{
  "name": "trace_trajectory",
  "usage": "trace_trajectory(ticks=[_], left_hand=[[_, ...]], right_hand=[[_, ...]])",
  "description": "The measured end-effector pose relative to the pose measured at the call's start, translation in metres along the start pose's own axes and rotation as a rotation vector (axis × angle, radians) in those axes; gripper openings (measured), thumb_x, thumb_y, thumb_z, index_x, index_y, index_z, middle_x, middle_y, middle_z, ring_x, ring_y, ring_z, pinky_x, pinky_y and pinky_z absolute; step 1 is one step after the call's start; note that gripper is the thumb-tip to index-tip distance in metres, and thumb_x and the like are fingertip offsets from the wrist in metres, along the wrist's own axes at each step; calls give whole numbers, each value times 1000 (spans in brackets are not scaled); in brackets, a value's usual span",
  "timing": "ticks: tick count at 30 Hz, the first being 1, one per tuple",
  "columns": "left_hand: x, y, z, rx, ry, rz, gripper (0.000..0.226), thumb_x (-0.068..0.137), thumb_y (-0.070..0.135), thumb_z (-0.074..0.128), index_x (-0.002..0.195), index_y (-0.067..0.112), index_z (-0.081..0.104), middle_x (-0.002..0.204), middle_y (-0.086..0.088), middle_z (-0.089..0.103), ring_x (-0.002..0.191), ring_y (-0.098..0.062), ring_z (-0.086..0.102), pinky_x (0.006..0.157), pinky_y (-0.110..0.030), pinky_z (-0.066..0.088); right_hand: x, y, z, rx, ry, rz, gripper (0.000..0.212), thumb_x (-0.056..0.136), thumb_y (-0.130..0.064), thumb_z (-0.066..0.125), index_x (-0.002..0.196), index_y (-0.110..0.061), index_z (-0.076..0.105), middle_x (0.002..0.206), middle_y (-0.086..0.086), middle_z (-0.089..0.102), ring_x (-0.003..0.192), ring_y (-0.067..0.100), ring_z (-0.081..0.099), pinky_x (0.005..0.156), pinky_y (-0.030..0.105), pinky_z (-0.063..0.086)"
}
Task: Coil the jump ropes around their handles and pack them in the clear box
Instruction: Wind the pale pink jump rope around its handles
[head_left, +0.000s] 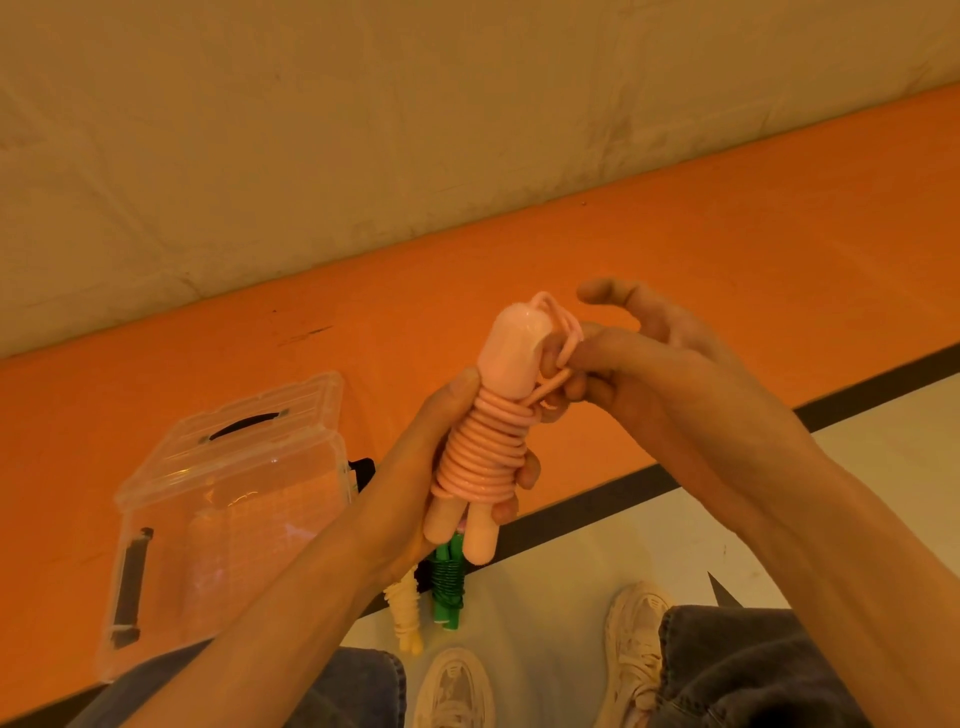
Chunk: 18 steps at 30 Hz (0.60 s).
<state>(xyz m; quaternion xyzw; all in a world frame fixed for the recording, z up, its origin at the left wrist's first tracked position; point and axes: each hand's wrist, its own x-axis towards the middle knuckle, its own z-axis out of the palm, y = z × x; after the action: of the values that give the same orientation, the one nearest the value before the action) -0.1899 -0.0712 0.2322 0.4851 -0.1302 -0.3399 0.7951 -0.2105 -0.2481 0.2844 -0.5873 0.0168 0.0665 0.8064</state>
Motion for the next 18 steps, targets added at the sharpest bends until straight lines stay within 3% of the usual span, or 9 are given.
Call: trace_trajectory(ticks=[3,5,7,9,13,16,18], left_hand=[[1,6,0,17,44,52,54,70,66,68,97,19,70,81,-9,64,59,-15,57,46,-24,47],[1,7,0,89,58,65,56,68,69,66,95,21,70,78,-9,65,55,-14,57,47,-24,48],[-1,7,1,138,60,55,58,66,72,66,93,21,68,72,-10,64,51,-14,57,48,-24,49],[-3,8,1,125,56,59,59,66,72,66,93,19,67,71,-11,63,51,-14,57,48,-24,48],[-3,9,0,188,75,63,58,65,75,64,91,24,69,72,-9,64,53,-15,56,49,-26,46],[-1,9,1,242,175,90,60,69,71,64,96,18,66,73,-9,65,54,-17,56,52,-30,43],[0,10,2,257,251,115,56,80,57,62,102,6,60,75,-10,64,54,-14,57,48,-28,46]], right_hand=[[-3,1,3,-161,-75,-135,19,82,-6,61,98,-9,51,82,6,64,76,23,59,74,28,52],[-4,2,6,-299,-53,-192,28,71,-20,73,91,-11,54,85,2,64,76,26,57,73,33,52],[-3,4,9,-352,13,-258,37,65,-27,77,87,-8,55,80,5,63,72,32,55,69,39,53],[-2,4,10,-346,48,-319,33,70,-25,72,87,-2,55,78,9,65,71,34,59,67,34,55],[-2,3,8,-411,48,-362,20,79,-22,65,89,-6,62,85,11,68,68,23,65,66,27,56],[1,7,5,-533,138,-367,20,80,-31,66,89,-13,66,108,3,60,67,12,59,63,24,51],[5,4,13,-512,186,-440,22,88,-24,63,85,-3,68,95,15,54,69,3,54,66,23,48]])
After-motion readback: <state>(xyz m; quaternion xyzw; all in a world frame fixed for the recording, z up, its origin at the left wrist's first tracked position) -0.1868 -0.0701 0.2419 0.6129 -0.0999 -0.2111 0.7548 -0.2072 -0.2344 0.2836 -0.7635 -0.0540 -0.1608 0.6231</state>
